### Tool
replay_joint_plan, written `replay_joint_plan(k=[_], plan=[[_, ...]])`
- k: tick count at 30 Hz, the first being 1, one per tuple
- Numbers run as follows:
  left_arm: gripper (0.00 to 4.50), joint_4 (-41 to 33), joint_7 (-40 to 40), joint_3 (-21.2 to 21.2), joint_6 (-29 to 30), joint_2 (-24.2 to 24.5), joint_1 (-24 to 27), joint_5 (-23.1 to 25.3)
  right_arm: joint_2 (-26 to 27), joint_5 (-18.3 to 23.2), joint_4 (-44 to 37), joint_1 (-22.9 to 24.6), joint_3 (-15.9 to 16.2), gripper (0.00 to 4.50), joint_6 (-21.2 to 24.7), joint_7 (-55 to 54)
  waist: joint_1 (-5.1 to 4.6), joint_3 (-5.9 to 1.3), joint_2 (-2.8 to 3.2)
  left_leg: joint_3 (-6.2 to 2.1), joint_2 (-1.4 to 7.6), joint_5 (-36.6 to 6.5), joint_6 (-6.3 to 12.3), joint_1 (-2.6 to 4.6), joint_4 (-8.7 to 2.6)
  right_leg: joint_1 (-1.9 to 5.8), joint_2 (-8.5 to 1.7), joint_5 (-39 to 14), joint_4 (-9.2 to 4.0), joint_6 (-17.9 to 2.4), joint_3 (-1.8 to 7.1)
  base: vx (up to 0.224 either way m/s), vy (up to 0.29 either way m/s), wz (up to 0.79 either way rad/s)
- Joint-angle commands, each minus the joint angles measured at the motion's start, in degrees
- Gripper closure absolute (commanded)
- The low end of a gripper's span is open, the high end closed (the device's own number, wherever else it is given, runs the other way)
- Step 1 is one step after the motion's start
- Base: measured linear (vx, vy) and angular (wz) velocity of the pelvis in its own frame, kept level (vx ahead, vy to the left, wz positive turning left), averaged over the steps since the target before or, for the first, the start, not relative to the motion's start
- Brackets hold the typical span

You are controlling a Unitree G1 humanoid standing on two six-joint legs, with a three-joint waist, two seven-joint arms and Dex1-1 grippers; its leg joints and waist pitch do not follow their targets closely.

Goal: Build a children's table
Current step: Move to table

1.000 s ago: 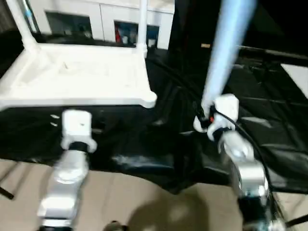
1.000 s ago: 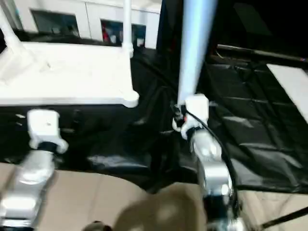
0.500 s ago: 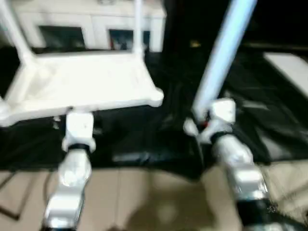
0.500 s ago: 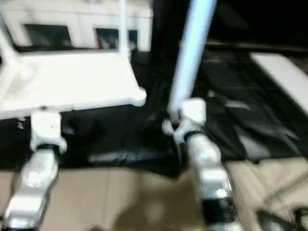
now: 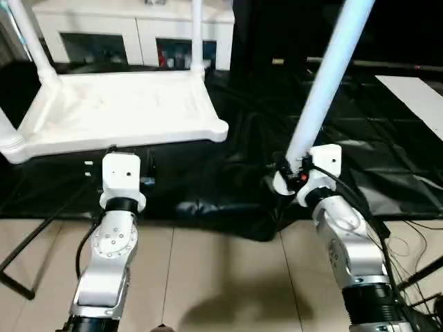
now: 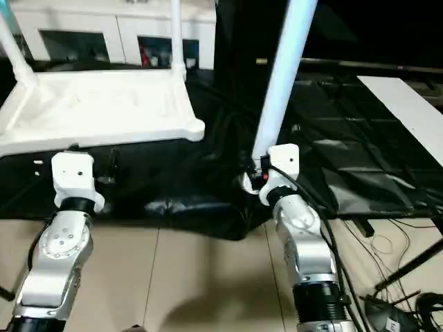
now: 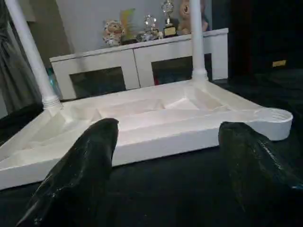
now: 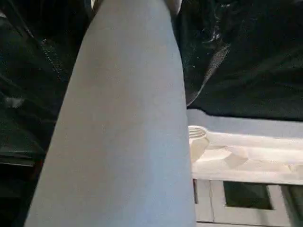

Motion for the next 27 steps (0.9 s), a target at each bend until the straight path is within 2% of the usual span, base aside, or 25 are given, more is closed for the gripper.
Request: replay_joint_plan(k=[1,2,3,4,5,6,7,8,9,10,11,12,13,14,16,17,18,19,20,22,23,24,25,26,27], plan=[[0.72,-0.11,-0.85,-0.40,-0.32,-0.42,-0.75,-0.50,-0.20,-0.72,-0.43,-1.48,0.67,2.65,-1.09,0.09,-1.23,-1.53,0.31,0.12,1.00,-38.06,-0.08,4.67,-2.88,1.25,-3.24,-41.08,-11.34,0.42,0.27,0.000,0.000,0.00],[0.72,-0.02,-0.93,-0.31,-0.22,-0.67,-0.80,-0.54,-0.18,-0.63,-0.19,-1.68,0.53,2.65,-1.07,-0.01,-1.29,-1.31,0.74,-0.13,1.45,-40.57,0.02,5.87,-3.06,1.48,-3.03,-40.55,-11.68,0.26,-0.78,-0.001,0.055,-0.14],[0.72,0.14,-1.20,-0.34,-0.03,-0.95,-0.77,-0.48,-0.10,-0.37,0.22,-1.81,0.15,2.65,-0.94,-0.16,-0.64,-0.80,0.13,-1.39,0.50,-45.51,1.70,-1.53,-6.90,8.52,-3.19,-36.91,-7.92,0.97,-4.20,0.031,0.115,0.09],[0.72,0.22,-1.55,-0.55,0.05,-0.89,-0.61,-0.31,-0.09,-0.23,0.68,-1.97,-0.06,2.65,-0.96,-0.12,1.32,-1.54,2.61,-1.09,-1.46,-46.47,3.49,-4.06,-8.83,12.93,-0.16,-22.60,0.23,0.78,-1.81,0.060,0.094,0.15],[0.72,0.46,-1.93,-0.79,-0.11,-0.51,-0.29,-0.07,-0.05,-0.27,1.73,-2.32,-0.12,2.65,-1.32,-0.03,-0.07,-1.54,0.55,-0.64,-2.24,-35.62,6.24,-2.04,-5.54,10.64,-4.96,-37.44,-4.37,0.10,1.70,0.077,0.041,0.55],[0.72,0.59,-2.11,-0.89,-0.25,-0.26,-0.10,0.05,-0.03,-0.36,2.30,-2.50,-0.07,2.65,-1.58,0.03,0.47,-1.01,-1.15,-0.32,-2.56,-27.79,6.74,1.21,2.19,7.24,-10.94,-53.82,-12.53,-1.71,2.75,0.070,0.006,0.62],[0.72,1.17,-2.69,-0.67,-0.65,0.21,-0.03,-0.34,0.41,0.24,2.73,-2.66,-0.08,2.65,-1.99,0.62,-0.64,0.97,-0.27,-0.60,-0.37,-14.36,6.49,2.51,12.13,5.48,-17.41,-67.85,-18.24,-6.14,1.71,0.070,0.006,0.62],[0.72,1.17,-2.69,-0.67,-0.65,0.21,-0.03,-0.34,0.41,0.24,2.73,-2.66,-0.08,2.65,-1.99,0.62,-1.13,0.61,-0.92,-1.21,0.47,-13.28,6.20,-1.18,12.08,9.32,-17.73,-65.62,-16.40,-5.71,1.42,0.161,0.101,0.40],[0.72,1.17,-2.69,-0.67,-0.65,0.21,-0.03,-0.34,0.41,0.24,2.73,-2.66,-0.08,2.65,-1.99,0.62,-0.41,-0.68,-0.52,-0.94,1.09,-13.59,7.63,-4.99,7.83,13.98,-14.87,-52.00,-13.88,-5.29,-0.48,0.215,0.118,0.50],[0.72,1.57,-3.05,-0.46,-0.91,0.44,-0.06,-0.69,0.75,0.73,2.81,-2.70,-0.12,2.65,-2.18,1.02,-1.36,-1.81,1.22,-1.11,2.37,-20.92,3.98,5.67,0.09,8.89,-5.40,-33.06,-9.85,-8.65,-2.15,0.215,0.118,0.50],[0.72,2.59,-3.71,-0.28,-1.28,0.93,-0.19,-0.90,0.96,1.00,2.64,-2.61,0.04,2.65,-1.87,1.33,-4.91,-3.77,4.71,-9.55,6.38,-16.77,11.03,13.46,-4.44,0.14,0.51,-13.30,2.94,-3.62,-1.89,0.167,0.068,0.43],[0.72,4.03,-4.36,-0.23,-1.80,1.72,-0.24,-0.72,1.06,1.25,2.70,-2.49,0.22,2.65,-1.82,1.63,-5.47,-5.28,2.92,-10.30,6.79,-10.07,13.97,15.08,-2.97,-1.74,0.18,-10.39,4.07,-0.73,-1.27,0.197,0.045,-0.01],[0.72,4.96,-4.73,-0.26,-2.12,2.23,-0.26,-0.49,1.06,1.30,2.78,-2.41,0.36,2.65,-1.79,1.75,-4.67,-4.05,3.01,-8.93,5.27,-2.36,16.20,12.74,-2.40,-4.10,-0.41,-7.22,5.86,3.21,-0.24,0.197,0.045,-0.01],[0.72,5.36,-4.98,-0.31,-2.54,2.64,-0.14,-0.25,1.08,1.37,2.99,-2.38,0.41,2.65,-1.79,1.83,-4.77,-4.32,1.79,-8.75,5.41,0.68,18.42,12.78,-2.67,-5.12,-0.85,-5.69,6.39,4.30,0.03,0.216,0.022,-0.07],[0.72,5.34,-4.95,-0.34,-2.59,2.82,0.03,0.05,1.11,1.48,3.47,-2.51,0.35,2.65,-1.97,1.82,-5.15,-3.89,-0.51,-5.12,3.93,5.50,20.67,11.93,-4.50,-7.88,-2.48,6.09,4.40,2.00,1.29,0.221,-0.005,-0.03],[0.72,4.80,-4.89,-0.32,-2.45,2.78,0.41,0.10,1.30,1.77,4.18,-2.74,0.08,2.65,-2.01,1.76,-4.81,-2.91,-2.84,0.06,-0.98,-2.92,18.20,9.58,-5.14,-4.47,-2.95,11.09,-1.96,-3.57,2.54,0.247,-0.031,-0.01],[0.72,4.10,-4.85,-0.22,-2.18,2.63,0.69,0.11,1.53,1.88,4.91,-3.12,-0.19,2.65,-2.27,1.74,-4.43,-4.41,-5.18,1.06,-4.31,-8.26,16.76,8.84,-2.37,-0.32,-3.82,7.93,-3.62,-4.10,6.05,0.267,-0.101,0.18],[0.72,3.58,-4.85,-0.13,-1.94,2.40,0.84,0.00,1.78,2.10,5.36,-3.43,-0.40,2.65,-2.47,1.81,-1.37,-3.92,-6.61,1.50,-8.46,-16.19,12.23,5.86,6.07,4.47,-7.93,-25.34,-10.26,-6.30,12.43,0.267,-0.101,0.18],[0.72,3.45,-5.20,-0.35,-1.87,2.28,0.92,-0.17,1.90,2.05,5.66,-3.56,-0.43,2.65,-2.74,1.77,-1.26,-4.11,-5.14,0.35,-8.37,-15.10,10.16,5.07,7.70,6.23,-10.66,-29.94,-10.12,-10.98,14.61,0.283,-0.098,0.19],[0.72,3.43,-5.81,-0.86,-1.82,2.37,1.02,-0.07,2.09,1.95,5.77,-3.54,-0.42,2.65,-3.10,1.63,0.08,-2.98,-3.21,-3.51,-5.15,-8.56,2.68,-0.14,11.60,9.26,-12.25,-17.63,-8.97,-22.55,15.89,0.266,-0.032,0.03],[0.72,3.96,-6.86,-1.38,-2.24,2.50,0.78,-0.43,2.32,1.99,5.08,-3.11,-0.79,2.65,-3.36,0.86,-0.07,-3.12,-3.14,-4.43,-3.59,-4.72,0.23,-2.30,12.10,9.89,-11.27,-9.23,-8.55,-25.39,13.70,0.231,0.010,0.00],[0.72,4.51,-7.29,-1.55,-2.47,2.63,0.44,-0.56,2.48,2.18,4.50,-2.88,-1.20,2.65,-3.11,0.29,0.52,-2.51,-0.90,-4.92,-2.89,-2.61,-0.38,-2.05,10.89,8.35,-10.90,-7.75,-9.03,-24.97,11.89,0.200,0.040,0.00],[0.72,5.12,-7.77,-1.82,-2.84,2.82,0.03,-0.56,2.80,3.12,3.89,-2.63,-1.96,2.65,-3.08,0.16,0.44,-2.38,0.36,-3.88,-2.92,-0.88,-2.55,0.87,6.20,5.02,-3.59,-11.18,-9.58,-19.59,11.34,0.200,0.040,0.00],[0.72,5.56,-8.07,-1.97,-3.18,2.96,-0.20,-0.51,2.97,3.79,3.54,-2.46,-2.40,2.65,-3.07,0.15,0.69,-2.67,0.24,-2.93,-2.66,1.39,-3.42,0.67,1.76,6.11,0.35,-11.83,-7.98,-14.78,9.99,0.188,0.096,-0.25],[0.72,6.02,-8.45,-2.13,-3.37,3.05,-0.61,-0.55,2.74,3.79,2.98,-2.14,-2.72,2.65,-3.25,-0.18,-0.57,-2.33,5.36,-6.48,3.97,-5.46,-6.69,6.36,-4.12,-1.08,4.07,-13.95,-0.32,-3.86,5.38,0.222,0.123,-0.44]])
